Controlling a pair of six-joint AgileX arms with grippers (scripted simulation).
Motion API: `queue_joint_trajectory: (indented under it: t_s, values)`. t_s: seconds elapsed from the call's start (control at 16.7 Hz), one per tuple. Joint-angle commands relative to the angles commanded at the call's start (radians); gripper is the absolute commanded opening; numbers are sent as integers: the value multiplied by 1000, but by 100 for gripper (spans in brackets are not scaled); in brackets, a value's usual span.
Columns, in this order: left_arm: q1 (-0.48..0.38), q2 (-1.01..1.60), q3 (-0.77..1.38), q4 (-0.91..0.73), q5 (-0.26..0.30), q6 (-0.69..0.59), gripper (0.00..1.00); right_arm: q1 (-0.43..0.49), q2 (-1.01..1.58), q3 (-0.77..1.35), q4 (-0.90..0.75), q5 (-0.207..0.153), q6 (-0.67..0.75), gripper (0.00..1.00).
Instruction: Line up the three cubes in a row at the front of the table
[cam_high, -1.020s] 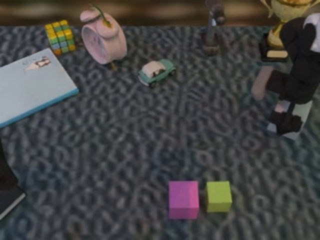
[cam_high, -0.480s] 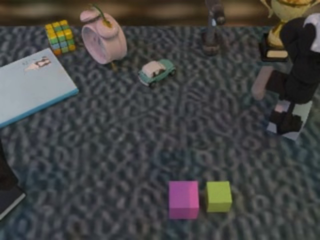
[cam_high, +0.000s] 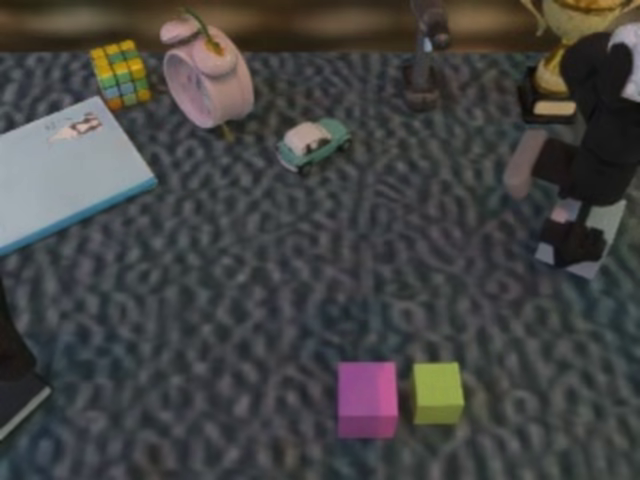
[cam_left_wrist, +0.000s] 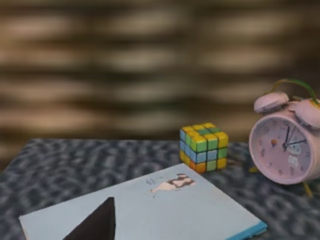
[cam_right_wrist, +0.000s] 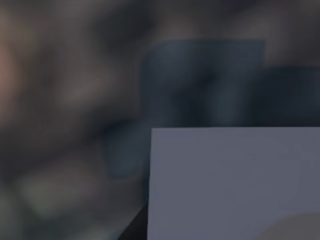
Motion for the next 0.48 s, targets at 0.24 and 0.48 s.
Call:
queue_joint_trajectory:
  t_s: [0.24,0.48]
  values:
    - [0,0,0,0,0,0,100,6,-38,69,-114,-1,-4,0]
    - [0,0,0,0,0,0,100,8,-79,128,-208,-1,-1,0]
